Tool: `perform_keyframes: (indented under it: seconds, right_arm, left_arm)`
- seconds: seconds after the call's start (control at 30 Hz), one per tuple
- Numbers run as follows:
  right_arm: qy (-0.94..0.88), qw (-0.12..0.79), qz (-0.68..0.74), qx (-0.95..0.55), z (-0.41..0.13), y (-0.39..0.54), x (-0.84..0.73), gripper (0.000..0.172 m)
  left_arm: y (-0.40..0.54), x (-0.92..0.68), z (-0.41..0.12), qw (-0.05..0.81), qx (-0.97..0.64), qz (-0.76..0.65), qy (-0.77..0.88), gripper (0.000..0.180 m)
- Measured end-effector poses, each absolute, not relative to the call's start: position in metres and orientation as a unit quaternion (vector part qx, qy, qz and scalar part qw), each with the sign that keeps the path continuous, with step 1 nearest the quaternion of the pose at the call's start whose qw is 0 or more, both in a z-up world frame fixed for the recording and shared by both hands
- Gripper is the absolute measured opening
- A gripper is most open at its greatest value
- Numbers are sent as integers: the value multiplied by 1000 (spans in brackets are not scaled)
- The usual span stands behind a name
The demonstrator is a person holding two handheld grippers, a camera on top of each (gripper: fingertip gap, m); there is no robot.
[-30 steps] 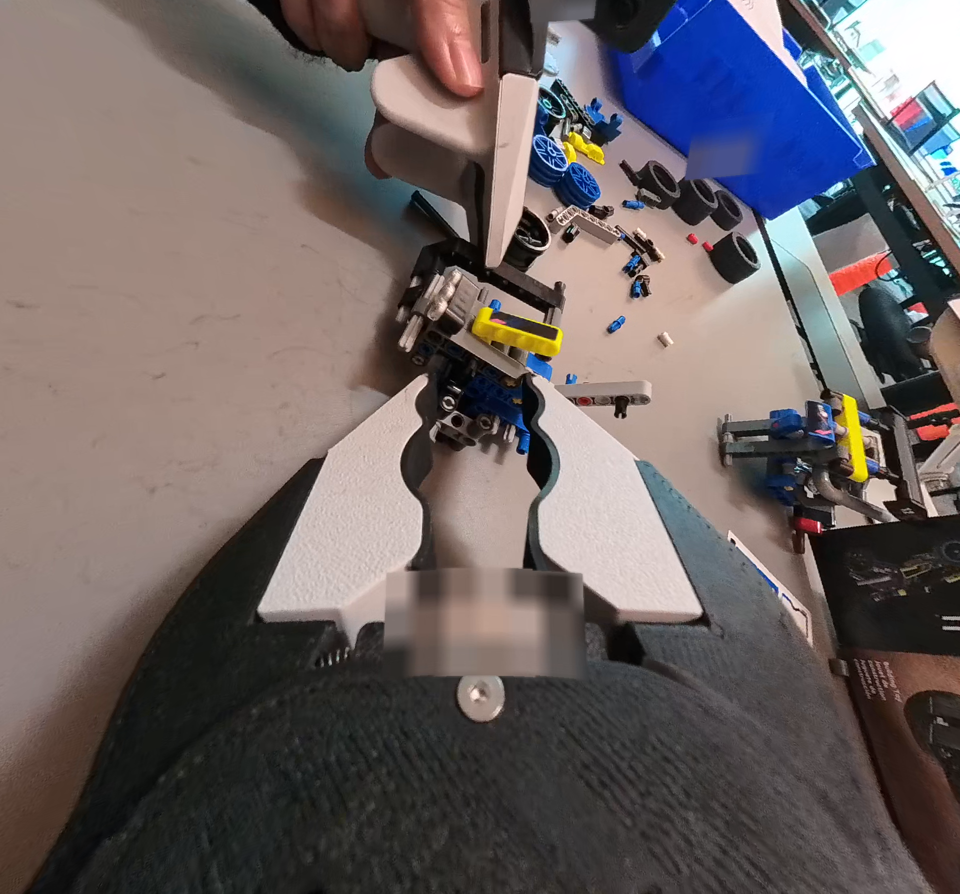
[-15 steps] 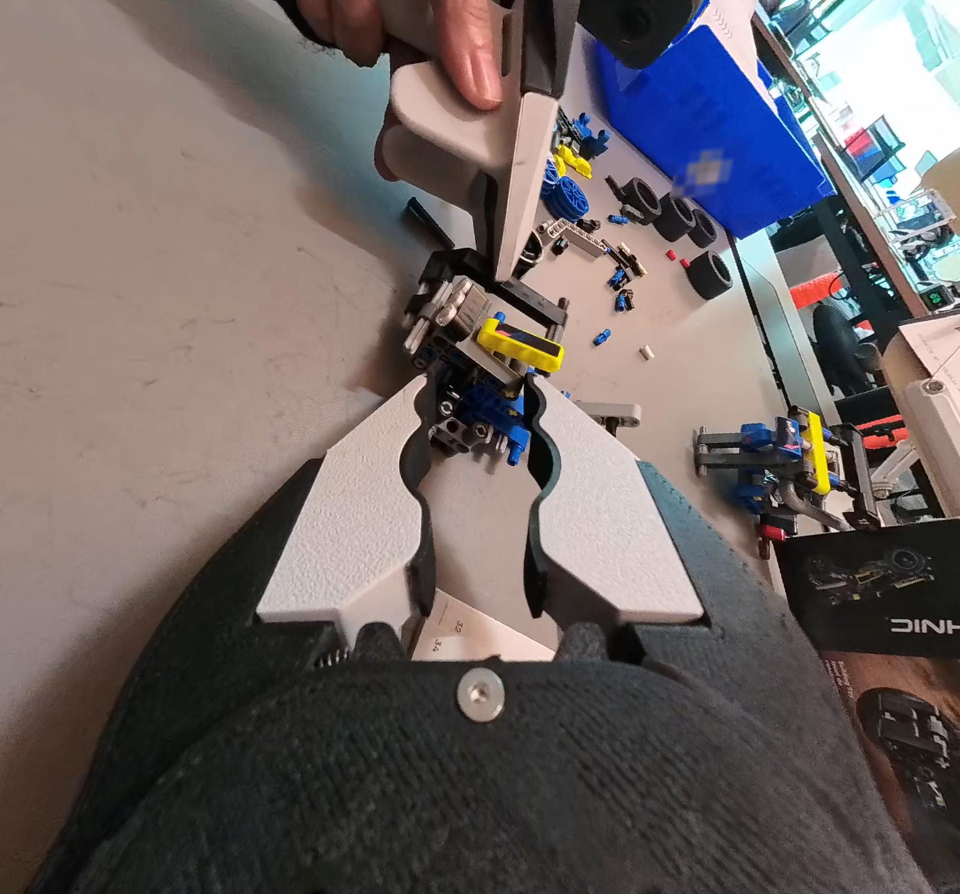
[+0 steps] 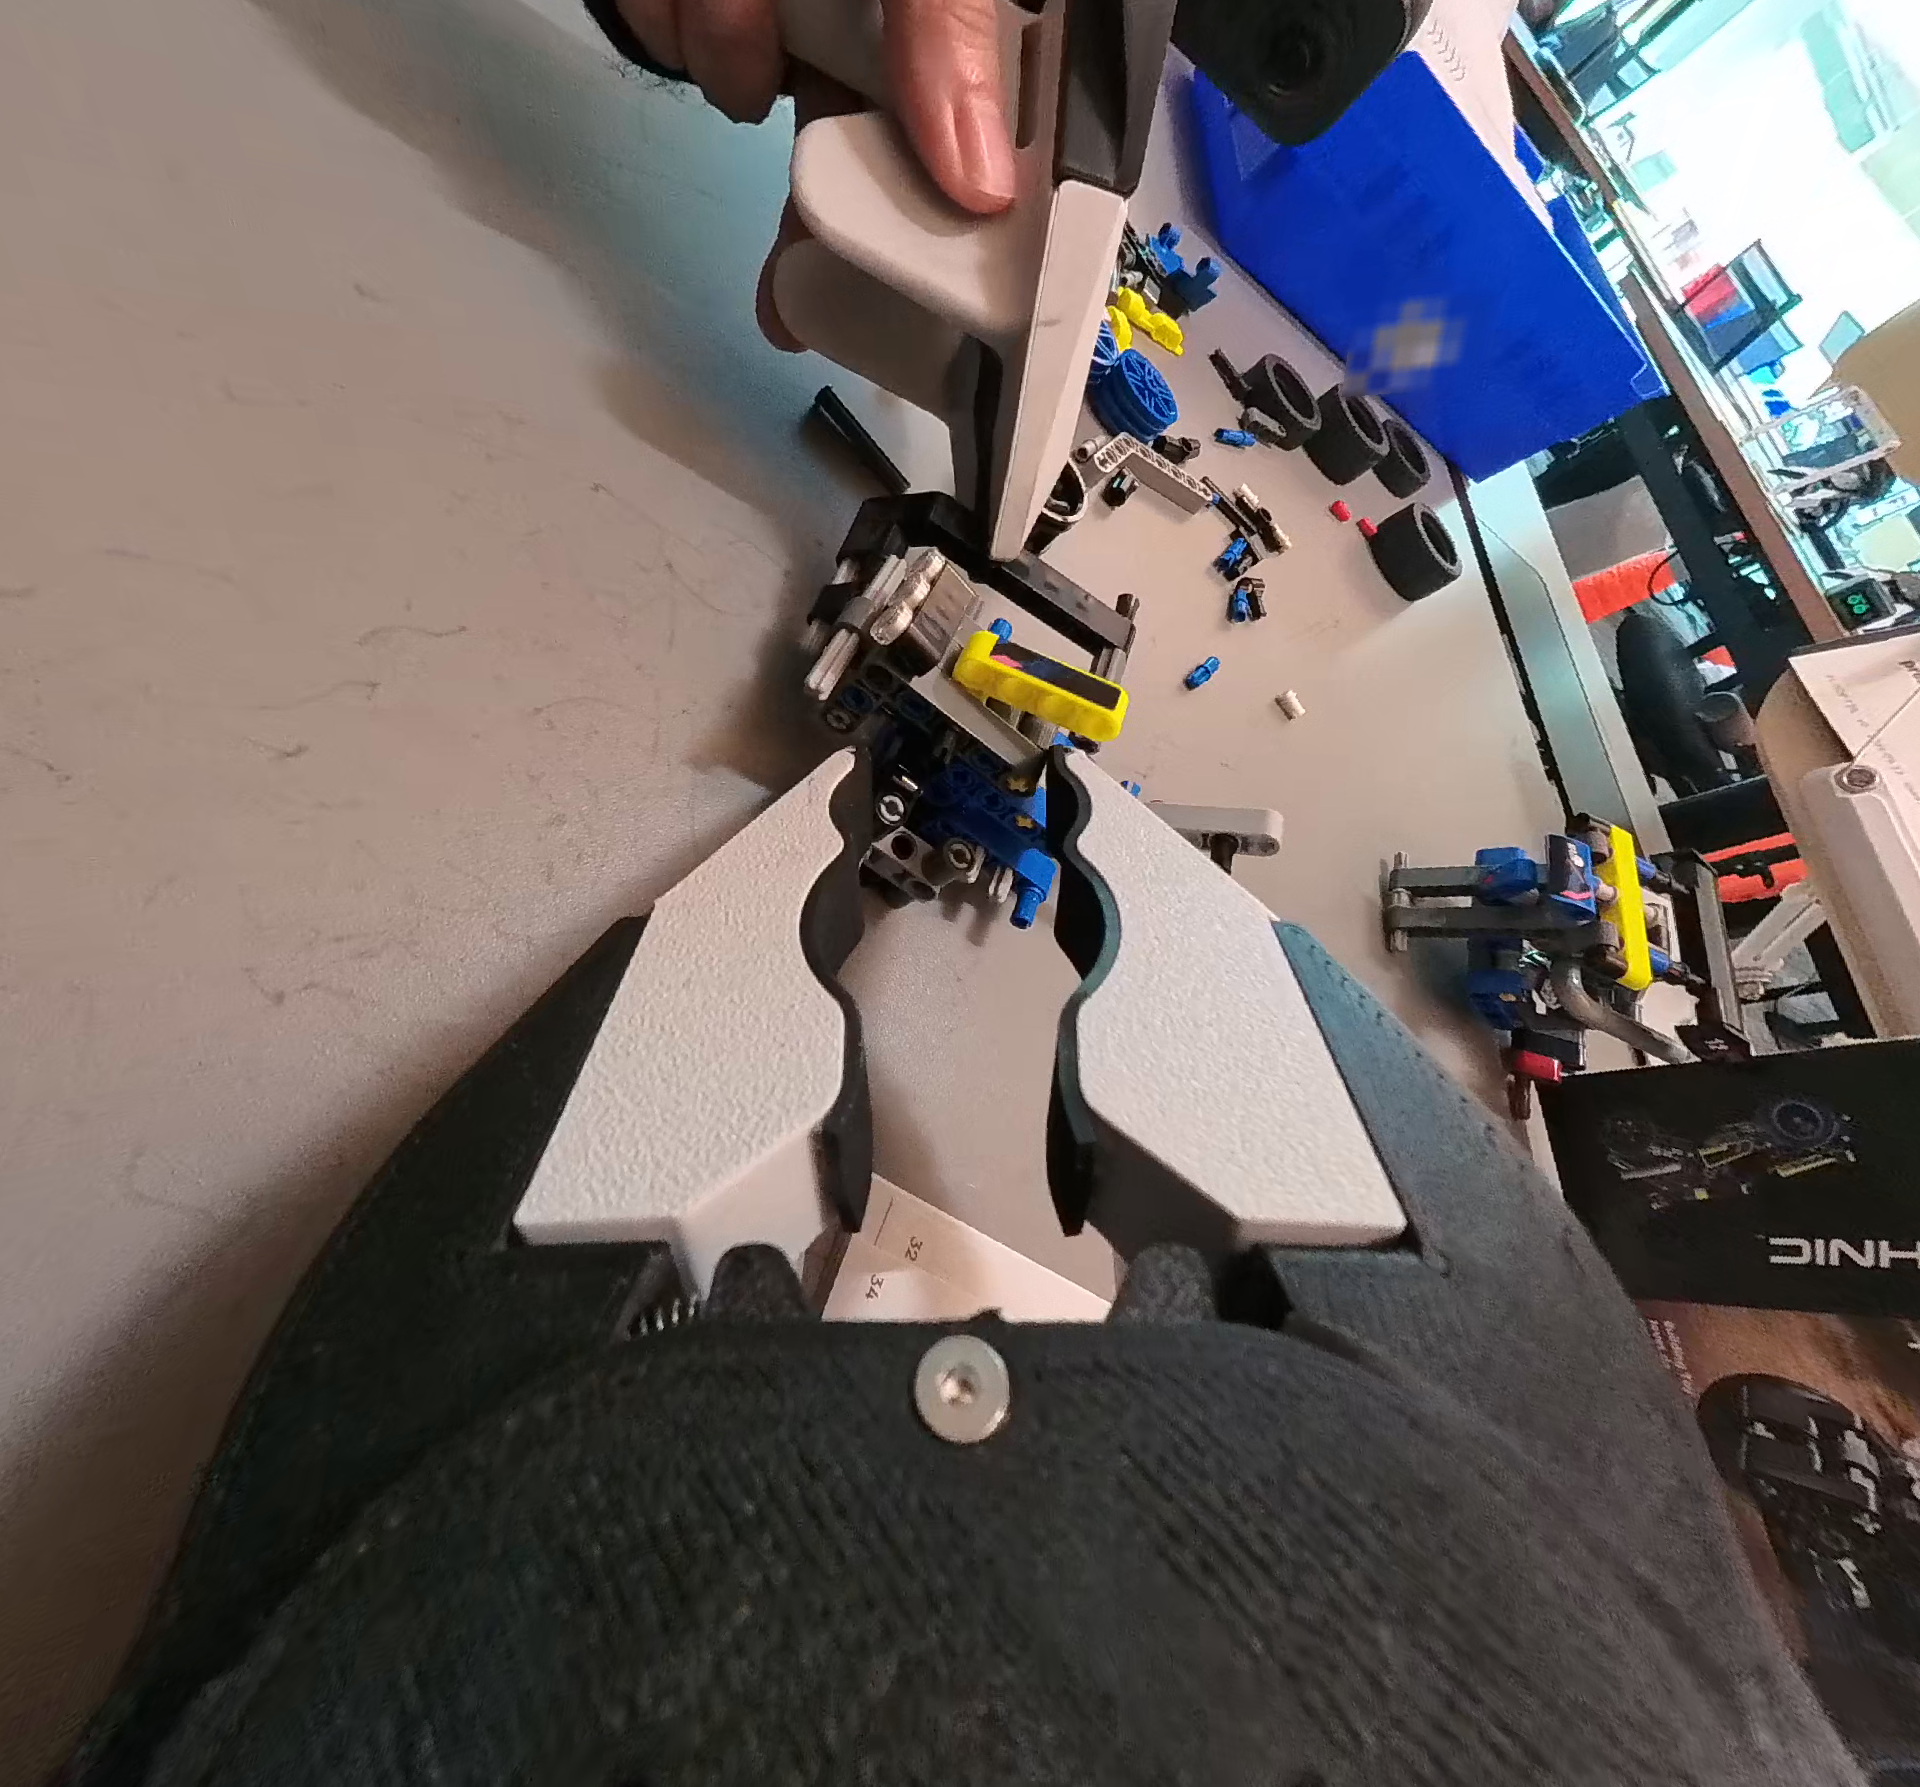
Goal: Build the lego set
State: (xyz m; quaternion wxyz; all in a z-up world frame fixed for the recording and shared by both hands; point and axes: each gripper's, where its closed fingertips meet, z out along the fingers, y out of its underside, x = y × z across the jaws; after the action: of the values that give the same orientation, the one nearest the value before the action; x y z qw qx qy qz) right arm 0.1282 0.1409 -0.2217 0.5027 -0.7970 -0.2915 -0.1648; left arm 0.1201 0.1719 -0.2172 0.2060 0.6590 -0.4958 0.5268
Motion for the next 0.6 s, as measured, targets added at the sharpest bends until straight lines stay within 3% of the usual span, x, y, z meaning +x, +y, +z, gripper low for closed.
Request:
perform_keyframes:
  seconds: [0.6]
  right_arm:
    - [-297, 502, -175, -793, -222, 141, 129, 30]
  left_arm:
    - [172, 119, -216, 211, 656, 524, -501, 5]
